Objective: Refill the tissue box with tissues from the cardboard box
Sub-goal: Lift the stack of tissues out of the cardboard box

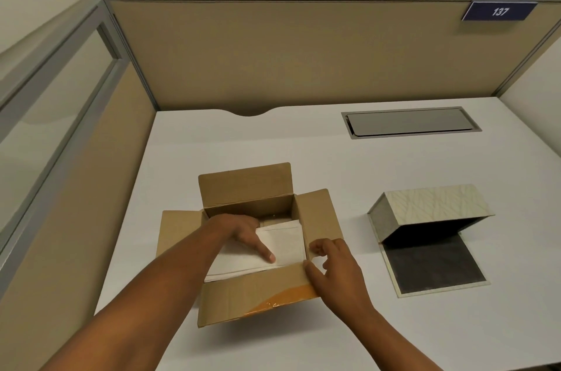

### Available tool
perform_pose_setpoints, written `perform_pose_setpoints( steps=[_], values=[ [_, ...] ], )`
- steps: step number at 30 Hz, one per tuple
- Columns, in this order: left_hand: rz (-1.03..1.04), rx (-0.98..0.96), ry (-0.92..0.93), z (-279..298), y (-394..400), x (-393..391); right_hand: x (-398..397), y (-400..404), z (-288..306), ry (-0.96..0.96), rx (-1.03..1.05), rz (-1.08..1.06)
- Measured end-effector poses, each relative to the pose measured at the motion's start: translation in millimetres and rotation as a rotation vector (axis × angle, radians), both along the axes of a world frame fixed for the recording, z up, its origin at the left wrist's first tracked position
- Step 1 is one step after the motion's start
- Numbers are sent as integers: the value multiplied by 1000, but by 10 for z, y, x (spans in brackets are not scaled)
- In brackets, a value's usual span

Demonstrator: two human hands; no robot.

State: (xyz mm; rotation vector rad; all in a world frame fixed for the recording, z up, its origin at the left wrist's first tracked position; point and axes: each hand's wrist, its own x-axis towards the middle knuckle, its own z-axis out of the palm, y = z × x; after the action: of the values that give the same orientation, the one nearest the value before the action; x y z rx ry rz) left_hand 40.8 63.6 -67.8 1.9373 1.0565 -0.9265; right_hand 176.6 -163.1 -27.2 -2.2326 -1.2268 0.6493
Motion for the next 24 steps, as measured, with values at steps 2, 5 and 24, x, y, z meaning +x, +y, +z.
perform_pose_setpoints(
  steps=[2, 5, 24],
  values=[
    [-19, 4, -3, 38, -17, 15, -7, 22, 4, 2, -12, -4],
    [-22, 3, -26, 43, -38, -11, -12, 46, 11, 0, -21, -42],
    [160, -202, -68, 34, -74, -106, -2, 145, -14, 608, -26, -457]
  ],
)
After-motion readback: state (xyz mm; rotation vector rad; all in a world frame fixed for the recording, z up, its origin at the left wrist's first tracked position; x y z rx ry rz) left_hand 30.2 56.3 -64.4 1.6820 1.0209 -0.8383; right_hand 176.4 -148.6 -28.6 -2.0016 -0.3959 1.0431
